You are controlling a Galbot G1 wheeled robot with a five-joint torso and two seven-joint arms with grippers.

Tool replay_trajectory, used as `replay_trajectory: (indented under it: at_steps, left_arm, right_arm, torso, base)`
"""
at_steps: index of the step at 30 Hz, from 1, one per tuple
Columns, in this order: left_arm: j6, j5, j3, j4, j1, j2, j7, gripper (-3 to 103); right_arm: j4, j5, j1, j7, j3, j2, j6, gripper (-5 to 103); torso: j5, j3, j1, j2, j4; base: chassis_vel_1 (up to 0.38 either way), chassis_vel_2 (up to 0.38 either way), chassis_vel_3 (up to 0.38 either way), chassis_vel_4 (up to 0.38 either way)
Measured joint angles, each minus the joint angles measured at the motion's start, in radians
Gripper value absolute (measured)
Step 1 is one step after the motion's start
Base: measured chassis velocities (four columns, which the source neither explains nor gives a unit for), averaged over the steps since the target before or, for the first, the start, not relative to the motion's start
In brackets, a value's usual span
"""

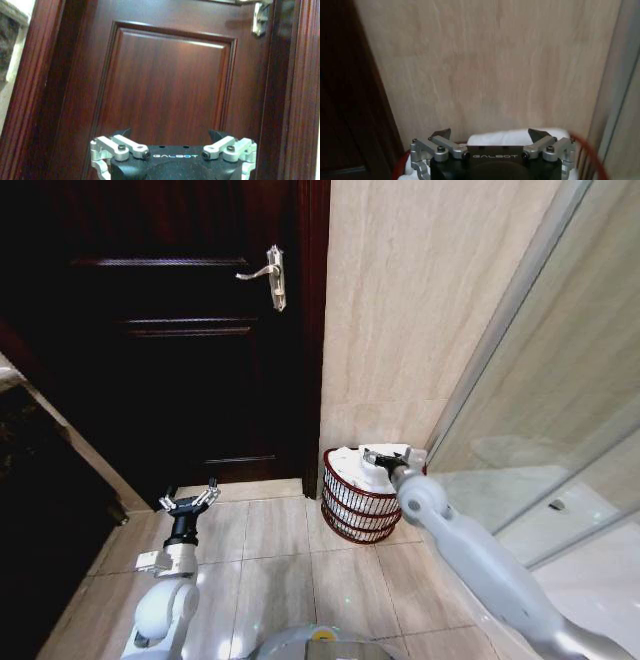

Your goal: Discard the used towel into the hamper.

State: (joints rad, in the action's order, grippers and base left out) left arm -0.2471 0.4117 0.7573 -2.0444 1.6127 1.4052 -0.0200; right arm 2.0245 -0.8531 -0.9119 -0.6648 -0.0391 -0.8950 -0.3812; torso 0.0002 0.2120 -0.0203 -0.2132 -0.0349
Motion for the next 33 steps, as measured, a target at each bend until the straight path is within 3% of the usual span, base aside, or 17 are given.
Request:
replay_trajectory:
  at_steps: [1, 2, 3, 4, 5, 7, 9, 13, 17, 18, 22, 25, 26, 27, 30, 33]
  left_arm:
    - [0.013, -0.007, -0.009, -0.009, 0.009, 0.006, -0.002, 100]
    - [0.021, -0.01, -0.013, -0.016, 0.014, 0.007, -0.001, 100]
    - [0.021, -0.01, -0.013, -0.016, 0.014, 0.007, -0.001, 100]
    - [0.033, -0.014, -0.019, -0.027, 0.024, 0.008, 0.003, 100]
    - [0.053, -0.018, -0.032, -0.043, 0.038, 0.009, 0.013, 100]
    - [0.066, -0.021, -0.038, -0.05, 0.043, 0.007, 0.018, 100]
    - [0.09, -0.039, -0.053, -0.058, 0.047, -0.002, 0.025, 100]
    - [0.102, -0.081, -0.059, -0.058, 0.034, -0.005, 0.015, 100]
    - [0.117, -0.167, -0.069, -0.057, 0.022, -0.007, -0.018, 100]
    - [0.117, -0.167, -0.069, -0.057, 0.022, -0.007, -0.018, 100]
    - [0.118, -0.22, -0.066, -0.061, 0.031, -0.003, -0.036, 100]
    - [0.114, -0.211, -0.055, -0.073, 0.049, -0.002, -0.02, 100]
    - [0.098, -0.179, -0.037, -0.079, 0.064, -0.004, 0.03, 100]
    - [0.098, -0.179, -0.037, -0.079, 0.064, -0.004, 0.03, 100]
    - [0.079, -0.15, -0.001, -0.08, 0.075, -0.007, 0.099, 100]
    - [0.077, -0.113, 0.018, -0.084, 0.087, -0.008, 0.117, 100]
  right_arm:
    - [0.021, 0.141, -0.06, 0.054, -0.024, 0.007, 0.057, 100]
    - [0.028, 0.21, -0.091, 0.085, -0.039, 0.007, 0.089, 100]
    - [0.028, 0.21, -0.091, 0.085, -0.039, 0.007, 0.089, 100]
    - [0.031, 0.29, -0.132, 0.121, -0.066, -0.002, 0.127, 100]
    - [0.029, 0.429, -0.199, 0.171, -0.121, -0.039, 0.197, 100]
    - [0.026, 0.487, -0.238, 0.191, -0.15, -0.065, 0.233, 100]
    - [0.032, 0.578, -0.349, 0.213, -0.229, -0.144, 0.28, 100]
    - [0.06, 0.623, -0.432, 0.229, -0.298, -0.211, 0.288, 100]
    - [0.109, 0.791, -0.535, 0.29, -0.397, -0.355, 0.32, 100]
    - [0.109, 0.791, -0.535, 0.29, -0.397, -0.355, 0.32, 100]
    - [0.183, 0.909, -0.621, 0.336, -0.43, -0.504, 0.325, 100]
    - [0.195, 0.946, -0.643, 0.39, -0.456, -0.531, 0.346, 100]
    - [0.198, 0.952, -0.652, 0.435, -0.48, -0.538, 0.37, 100]
    - [0.198, 0.952, -0.652, 0.435, -0.48, -0.538, 0.37, 100]
    - [0.216, 0.923, -0.665, 0.495, -0.515, -0.538, 0.379, 100]
    - [0.252, 0.89, -0.68, 0.549, -0.538, -0.541, 0.362, 100]
  torso:
    - [0.0, 0.0, 0.0, 0.0, 0.0]
    - [0.0, 0.0, 0.0, 0.0, 0.0]
    - [0.0, 0.0, 0.0, 0.0, 0.0]
    - [-0.0002, 0.0, 0.0, 0.0, 0.0]
    - [0.0, 0.0, 0.0, 0.0, -0.0002]
    - [0.0, 0.0, 0.0, 0.0, -0.0004]
    - [0.0003, 0.0, 0.0, 0.0, -0.0001]
    - [-0.0001, 0.0, 0.0, 0.0, 0.0002]
    - [-0.0004, 0.0, 0.0, 0.0, 0.0]
    - [-0.0004, 0.0, 0.0, 0.0, 0.0]
    - [-0.0007, 0.0, 0.0, 0.0, 0.0]
    - [-0.0004, 0.0, 0.0, 0.0, -0.0002]
    - [-0.0004, 0.0, 0.0, 0.0, -0.0002]
    - [-0.0004, 0.0, 0.0, 0.0, -0.0002]
    - [-0.0002, 0.0, 0.0, 0.0, -0.0002]
    - [-0.0004, 0.0, 0.0, 0.0, -0.0001]
  base:
    - [0.0, 0.0, 0.0, 0.0]
    - [0.0, 0.0, 0.0, 0.0]
    - [0.0, 0.0, 0.0, 0.0]
    - [0.0, 0.0, 0.0, 0.0]
    - [0.0, 0.0, 0.0, 0.0]
    - [0.0, 0.0, 0.0, 0.0]
    - [0.0, 0.0, 0.0, 0.0]
    - [0.0, 0.0, 0.0, 0.0]
    - [0.0, 0.0, 0.0, 0.0]
    - [0.0, 0.0, 0.0, 0.0]
    - [0.0, 0.0, 0.0, 0.0]
    - [0.0, 0.0, 0.0, 0.0]
    - [0.0, 0.0, 0.0, 0.0]
    - [0.0, 0.0, 0.0, 0.0]
    - [0.0, 0.0, 0.0, 0.0]
    - [0.0, 0.0, 0.0, 0.0]
